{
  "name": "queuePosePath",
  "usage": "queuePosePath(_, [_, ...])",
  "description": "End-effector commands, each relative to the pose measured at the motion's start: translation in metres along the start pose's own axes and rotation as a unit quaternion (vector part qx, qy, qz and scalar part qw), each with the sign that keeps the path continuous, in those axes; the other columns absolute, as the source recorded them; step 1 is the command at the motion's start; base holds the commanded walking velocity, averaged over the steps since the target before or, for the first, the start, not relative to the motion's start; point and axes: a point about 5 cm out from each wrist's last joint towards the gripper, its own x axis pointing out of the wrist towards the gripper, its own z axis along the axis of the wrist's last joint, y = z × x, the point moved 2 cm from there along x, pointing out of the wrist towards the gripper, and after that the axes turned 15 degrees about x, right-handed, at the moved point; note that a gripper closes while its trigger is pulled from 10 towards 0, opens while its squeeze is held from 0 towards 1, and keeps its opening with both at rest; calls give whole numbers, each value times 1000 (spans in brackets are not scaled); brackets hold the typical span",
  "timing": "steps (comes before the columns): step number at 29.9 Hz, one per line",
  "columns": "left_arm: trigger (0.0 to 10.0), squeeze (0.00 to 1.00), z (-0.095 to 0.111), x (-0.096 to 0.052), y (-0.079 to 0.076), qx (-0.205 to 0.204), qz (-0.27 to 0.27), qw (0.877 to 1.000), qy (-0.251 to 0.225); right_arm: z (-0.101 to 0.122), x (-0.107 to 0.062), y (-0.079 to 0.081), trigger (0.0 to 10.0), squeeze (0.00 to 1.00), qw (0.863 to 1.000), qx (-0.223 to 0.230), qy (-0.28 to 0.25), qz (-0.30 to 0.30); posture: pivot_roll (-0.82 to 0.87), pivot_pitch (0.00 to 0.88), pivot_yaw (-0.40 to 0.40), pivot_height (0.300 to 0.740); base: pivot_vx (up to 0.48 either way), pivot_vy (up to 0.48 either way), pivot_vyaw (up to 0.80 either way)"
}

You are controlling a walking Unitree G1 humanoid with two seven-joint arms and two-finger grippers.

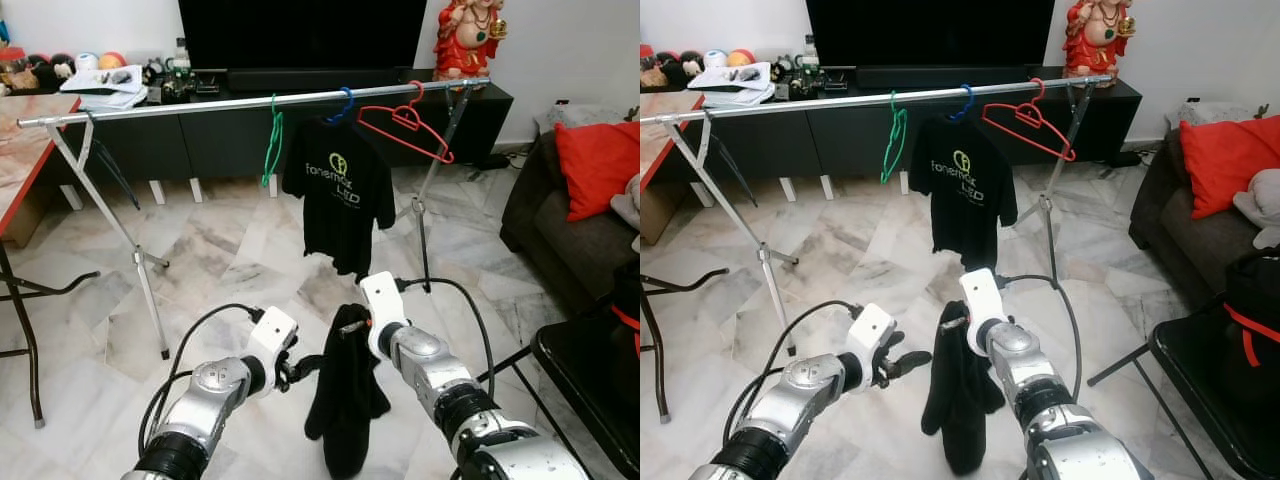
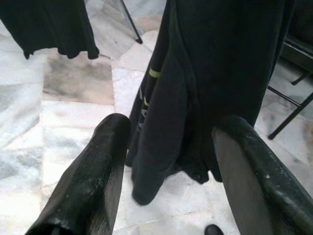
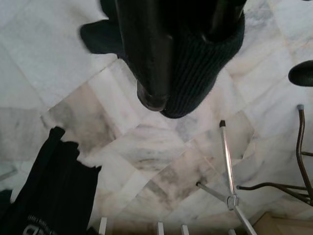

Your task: Hang hanger

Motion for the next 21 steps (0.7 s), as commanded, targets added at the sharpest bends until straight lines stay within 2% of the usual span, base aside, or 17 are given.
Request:
queuePosePath(1, [10000, 0, 4, 0, 4, 9, 6, 1000, -1, 12, 0, -1, 10000, 0, 1000, -1, -15, 0, 111, 26, -91, 740, 0, 0, 0])
queuePosePath(5, [10000, 0, 3, -4, 8, 9, 19, 1000, -1, 20, -5, -14, 10000, 0, 1000, 3, -27, -15, 111, 27, -105, 740, 0, 0, 0])
queuePosePath(7, [10000, 0, 4, -6, 12, 8, 28, 1000, -3, 31, -9, -23, 10000, 0, 999, 4, -42, -23, 101, 31, -110, 740, 0, 0, 0])
queuePosePath(12, [10000, 0, 6, -9, 16, 13, 34, 999, -8, 44, -15, -36, 10000, 0, 998, -1, -55, -41, 89, 39, -118, 740, 0, 0, 0])
queuePosePath(17, [10000, 0, 9, -11, 18, 23, 37, 999, -7, 44, -20, -46, 10000, 0, 997, -6, -50, -65, 77, 44, -112, 740, 0, 0, 0])
queuePosePath(21, [10000, 0, 24, -8, 15, 31, 28, 999, -22, 32, -17, -46, 10000, 0, 996, 2, -28, -89, 86, 54, -112, 740, 0, 0, 0])
